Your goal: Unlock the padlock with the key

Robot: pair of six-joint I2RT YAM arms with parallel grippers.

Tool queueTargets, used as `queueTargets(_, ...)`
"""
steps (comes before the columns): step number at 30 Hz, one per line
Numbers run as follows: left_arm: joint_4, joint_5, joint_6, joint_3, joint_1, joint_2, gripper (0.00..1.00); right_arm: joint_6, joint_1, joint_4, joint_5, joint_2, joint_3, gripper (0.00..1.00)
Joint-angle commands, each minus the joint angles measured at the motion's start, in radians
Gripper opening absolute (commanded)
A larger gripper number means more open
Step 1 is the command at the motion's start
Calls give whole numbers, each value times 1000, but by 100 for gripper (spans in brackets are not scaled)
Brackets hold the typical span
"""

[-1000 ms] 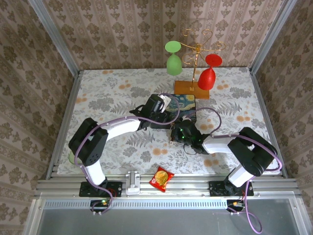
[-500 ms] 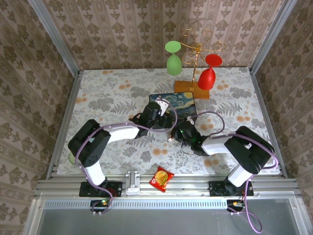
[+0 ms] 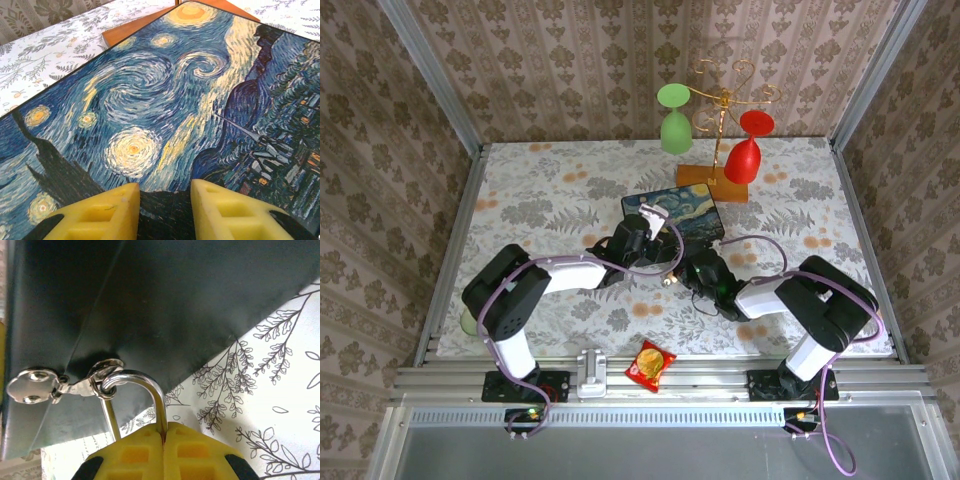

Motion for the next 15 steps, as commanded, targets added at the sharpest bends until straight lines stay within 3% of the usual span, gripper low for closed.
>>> queueTargets(1, -203, -38, 33, -77, 1, 72, 31, 35, -31, -25, 87, -11, -4, 1)
queueTargets(7, -176, -35, 34, -95, 4, 80, 31, -23, -65, -139, 108, -103, 6, 1)
queueTargets(15, -155, -28, 34, -117, 15, 69, 30, 6, -122, -122, 58, -105, 4, 1)
